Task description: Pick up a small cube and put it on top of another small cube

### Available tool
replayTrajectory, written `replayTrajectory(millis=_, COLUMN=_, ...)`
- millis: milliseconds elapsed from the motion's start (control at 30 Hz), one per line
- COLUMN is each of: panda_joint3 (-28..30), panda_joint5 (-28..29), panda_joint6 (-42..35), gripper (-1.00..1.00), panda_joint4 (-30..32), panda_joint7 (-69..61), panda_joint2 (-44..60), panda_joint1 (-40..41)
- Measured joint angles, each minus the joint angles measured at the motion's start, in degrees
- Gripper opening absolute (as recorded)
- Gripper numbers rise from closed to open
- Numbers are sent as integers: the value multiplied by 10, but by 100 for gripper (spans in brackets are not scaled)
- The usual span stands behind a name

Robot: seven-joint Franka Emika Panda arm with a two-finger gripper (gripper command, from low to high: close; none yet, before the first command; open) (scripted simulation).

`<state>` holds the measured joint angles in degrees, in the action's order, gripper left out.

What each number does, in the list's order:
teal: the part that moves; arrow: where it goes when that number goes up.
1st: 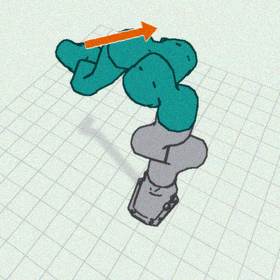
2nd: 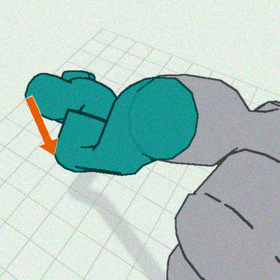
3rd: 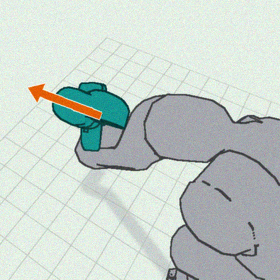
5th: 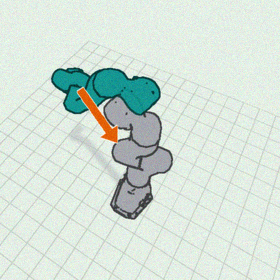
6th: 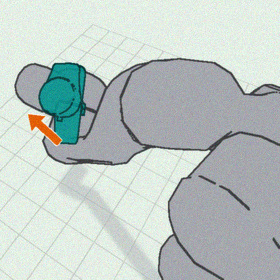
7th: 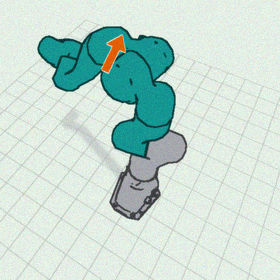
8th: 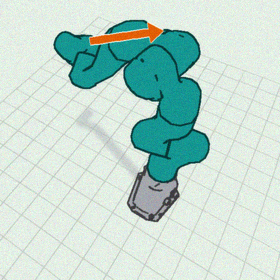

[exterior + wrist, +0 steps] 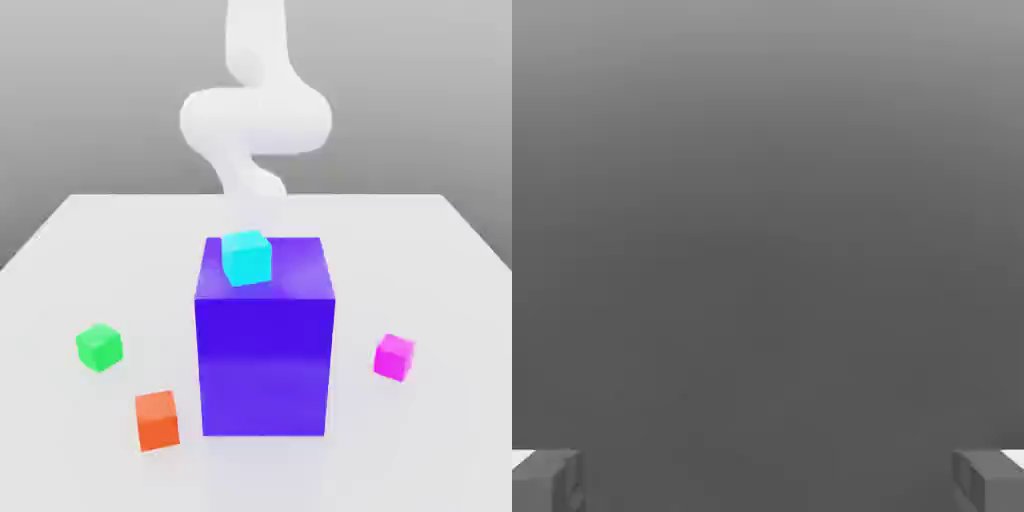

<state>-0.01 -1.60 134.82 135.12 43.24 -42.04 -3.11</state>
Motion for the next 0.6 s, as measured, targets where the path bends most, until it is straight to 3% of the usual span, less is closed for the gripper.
replayTrajectory(millis=600, panda_joint3=-78, panda_joint5=-74, panda_joint6=219, gripper=0, panda_joint4=241, panda_joint7=-155, panda_joint2=275, panda_joint1=-212)
